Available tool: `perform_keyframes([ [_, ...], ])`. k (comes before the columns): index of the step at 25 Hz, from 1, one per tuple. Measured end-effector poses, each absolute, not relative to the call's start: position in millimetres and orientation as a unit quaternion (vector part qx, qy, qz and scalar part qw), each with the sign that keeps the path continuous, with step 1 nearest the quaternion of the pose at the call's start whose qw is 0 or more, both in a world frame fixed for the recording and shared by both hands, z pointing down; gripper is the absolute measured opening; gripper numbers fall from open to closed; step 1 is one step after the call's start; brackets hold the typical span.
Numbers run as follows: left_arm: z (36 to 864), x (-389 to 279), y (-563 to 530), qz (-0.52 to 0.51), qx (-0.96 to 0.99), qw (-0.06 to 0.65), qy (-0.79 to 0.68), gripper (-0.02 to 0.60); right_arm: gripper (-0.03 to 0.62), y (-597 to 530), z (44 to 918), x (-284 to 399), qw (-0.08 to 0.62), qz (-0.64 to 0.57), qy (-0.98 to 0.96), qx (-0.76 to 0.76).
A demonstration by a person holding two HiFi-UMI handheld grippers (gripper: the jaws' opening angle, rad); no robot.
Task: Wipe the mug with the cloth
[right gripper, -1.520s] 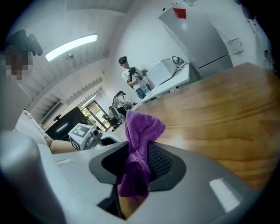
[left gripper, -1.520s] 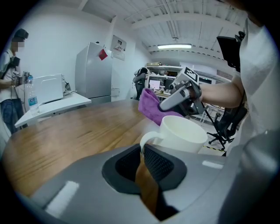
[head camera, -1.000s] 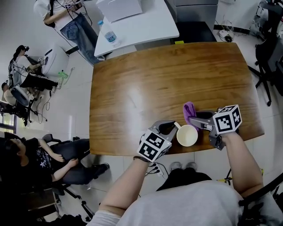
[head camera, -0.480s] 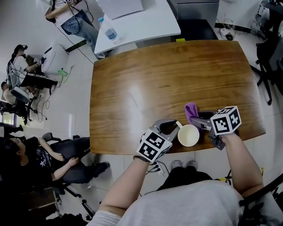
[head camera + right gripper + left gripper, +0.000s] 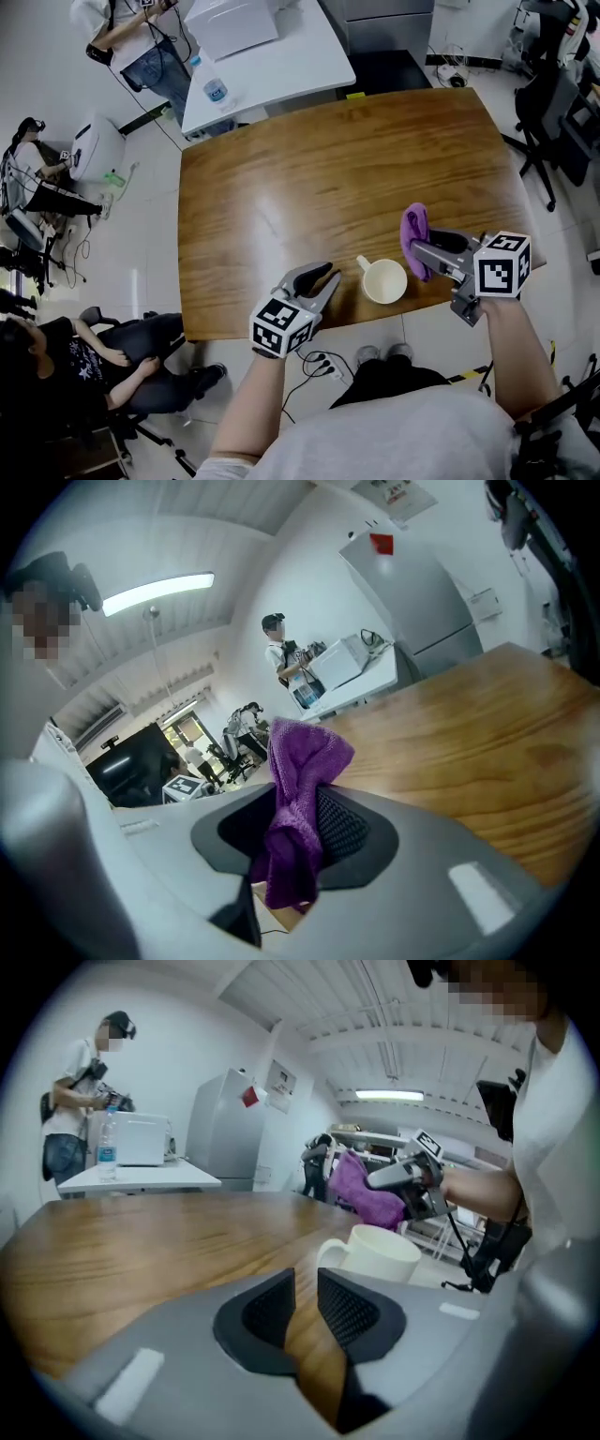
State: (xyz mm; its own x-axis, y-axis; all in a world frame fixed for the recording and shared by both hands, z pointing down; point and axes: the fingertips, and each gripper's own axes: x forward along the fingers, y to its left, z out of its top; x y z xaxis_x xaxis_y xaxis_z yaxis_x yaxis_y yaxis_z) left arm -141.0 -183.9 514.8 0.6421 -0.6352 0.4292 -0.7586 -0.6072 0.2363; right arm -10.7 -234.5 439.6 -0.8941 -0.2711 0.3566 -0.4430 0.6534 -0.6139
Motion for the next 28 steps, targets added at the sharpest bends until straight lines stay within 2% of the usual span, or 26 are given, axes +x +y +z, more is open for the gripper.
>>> perform_keyframes([
  [4,449,-166,-165,0.048,0.885,0.186,-0.424,0.0,0.132,-205,392,0,0.08,0.328,-0.915,0.22],
  [7,409,-157,-138,0.017,0.896,0.168,-0.411,0.0,0.133,-167,370,10,0.053,0.306,-0.925,0.22],
  [13,328,-83,-22,-0.01,0.927,0.132,-0.35,0.0,0.133,-52,335,46,0.042,0.3,-0.935,0.186],
  [21,332,2,136,-0.048,0.929,0.152,-0.333,0.0,0.132,109,348,111,0.039,0.29,-0.941,0.169],
  [28,284,76,275,-0.065,0.943,0.118,-0.306,0.0,0.133,254,328,166,0.05,0.28,-0.947,0.151],
])
